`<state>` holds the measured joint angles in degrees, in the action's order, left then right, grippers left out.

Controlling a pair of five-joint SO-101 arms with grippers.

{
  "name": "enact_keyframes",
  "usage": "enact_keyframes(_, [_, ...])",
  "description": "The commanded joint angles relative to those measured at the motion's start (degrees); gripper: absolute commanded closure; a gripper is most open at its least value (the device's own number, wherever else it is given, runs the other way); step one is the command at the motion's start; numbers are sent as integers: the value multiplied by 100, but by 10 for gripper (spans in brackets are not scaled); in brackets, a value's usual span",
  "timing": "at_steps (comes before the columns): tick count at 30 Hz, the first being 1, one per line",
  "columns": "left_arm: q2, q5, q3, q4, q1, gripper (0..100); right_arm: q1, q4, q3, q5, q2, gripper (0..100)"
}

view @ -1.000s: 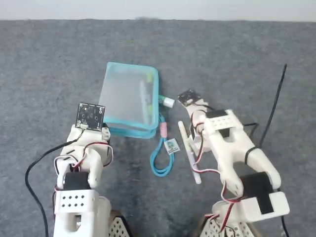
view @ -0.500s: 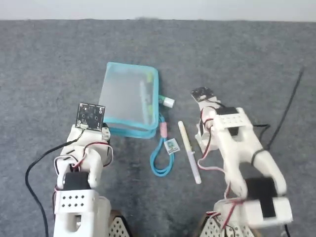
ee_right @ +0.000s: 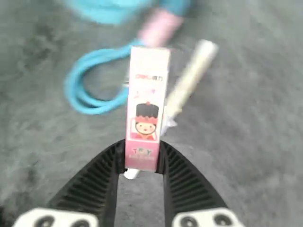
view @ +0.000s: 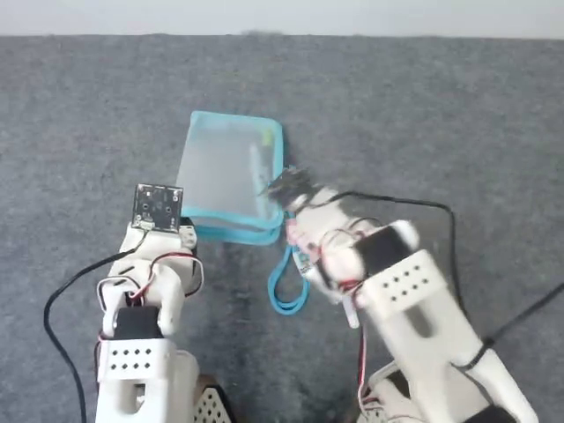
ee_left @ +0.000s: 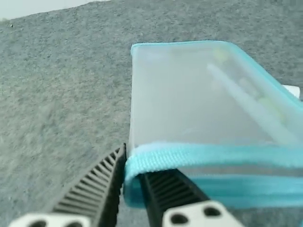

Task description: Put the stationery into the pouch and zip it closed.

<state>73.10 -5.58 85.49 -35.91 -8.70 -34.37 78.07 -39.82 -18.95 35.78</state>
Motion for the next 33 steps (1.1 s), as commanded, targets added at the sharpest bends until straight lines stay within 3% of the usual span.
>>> enact_keyframes(1, [97, 105, -57, 220, 466, 987, -409, 92, 536, -123, -312, 991])
enact_keyframes(18, [97, 97, -40, 18, 1495, 987, -453, 198, 3191, 633, -3169, 991])
enact_keyframes(22, [97, 97, -40, 18, 1538, 987, -453, 453, 3912, 686, -3653, 991])
enact_keyframes(29, [97, 97, -40, 18, 1538, 987, -242, 822, 4941, 1424, -4356, 987])
enact_keyframes(33, [97, 97, -40, 35, 1547, 987, -127, 919, 5090, 1442, -4488, 886])
